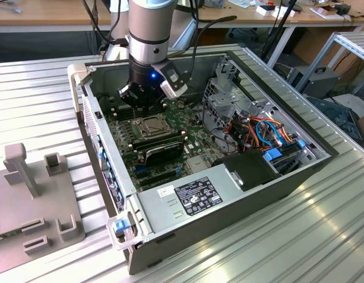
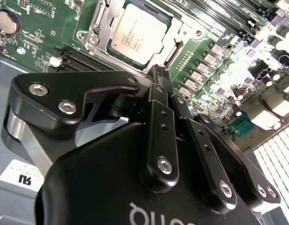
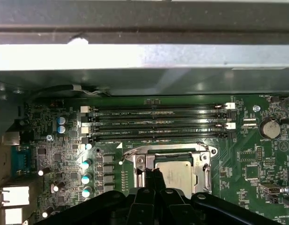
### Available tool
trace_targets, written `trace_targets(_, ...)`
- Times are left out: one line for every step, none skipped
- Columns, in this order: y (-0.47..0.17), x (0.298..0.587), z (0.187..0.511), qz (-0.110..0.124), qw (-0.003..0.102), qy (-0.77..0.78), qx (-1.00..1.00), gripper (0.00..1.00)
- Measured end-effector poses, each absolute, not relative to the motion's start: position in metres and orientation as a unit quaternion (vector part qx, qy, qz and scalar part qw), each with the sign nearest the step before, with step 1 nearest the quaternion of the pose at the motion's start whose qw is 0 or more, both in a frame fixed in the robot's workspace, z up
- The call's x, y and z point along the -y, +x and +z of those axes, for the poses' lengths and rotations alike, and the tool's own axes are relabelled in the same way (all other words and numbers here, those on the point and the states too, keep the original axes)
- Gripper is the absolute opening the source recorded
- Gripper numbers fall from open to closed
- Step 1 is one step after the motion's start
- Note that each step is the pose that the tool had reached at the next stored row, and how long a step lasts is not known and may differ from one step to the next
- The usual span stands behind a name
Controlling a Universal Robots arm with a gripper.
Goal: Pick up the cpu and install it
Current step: 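Install the first cpu locking lever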
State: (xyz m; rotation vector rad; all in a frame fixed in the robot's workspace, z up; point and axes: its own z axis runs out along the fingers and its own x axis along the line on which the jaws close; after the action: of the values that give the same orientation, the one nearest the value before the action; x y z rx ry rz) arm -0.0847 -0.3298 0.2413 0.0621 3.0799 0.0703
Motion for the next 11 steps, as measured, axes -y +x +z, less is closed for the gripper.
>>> trace_targets(-0.0848,0.3298,0.2444,0.023,0.03,0.02,-0.999,0.11)
trace_targets(-0.0848,0.3298,0.2462,0.023,0.03,0.02,-0.999,0.11)
trace_targets(-0.0848,0.3298,0.2481,0.023,0.03,0.02,-0.999,0.11)
trace_targets(-0.0848,0.3298,0.2493,0.023,0.03,0.02,-0.999,0.11)
trace_targets(-0.0848,0.3298,0.2493,0.023,0.03,0.02,-0.999,0.11)
trace_targets(-0.0848,0.3298,0.2493,0.023,0.03,0.02,-0.999,0.11)
trace_targets(-0.0851,0.3298,0.2493,0.023,0.03,0.02,-0.999,0.11)
trace_targets(-0.086,0.3298,0.2494,0.023,0.03,0.019,-0.999,0.11)
trace_targets(-0.0883,0.3299,0.2494,0.023,0.03,0.018,-0.999,0.11)
trace_targets(-0.0901,0.3299,0.2494,0.023,0.03,0.017,-0.999,0.11)
trace_targets(-0.0924,0.33,0.2494,0.023,0.03,0.016,-0.999,0.11)
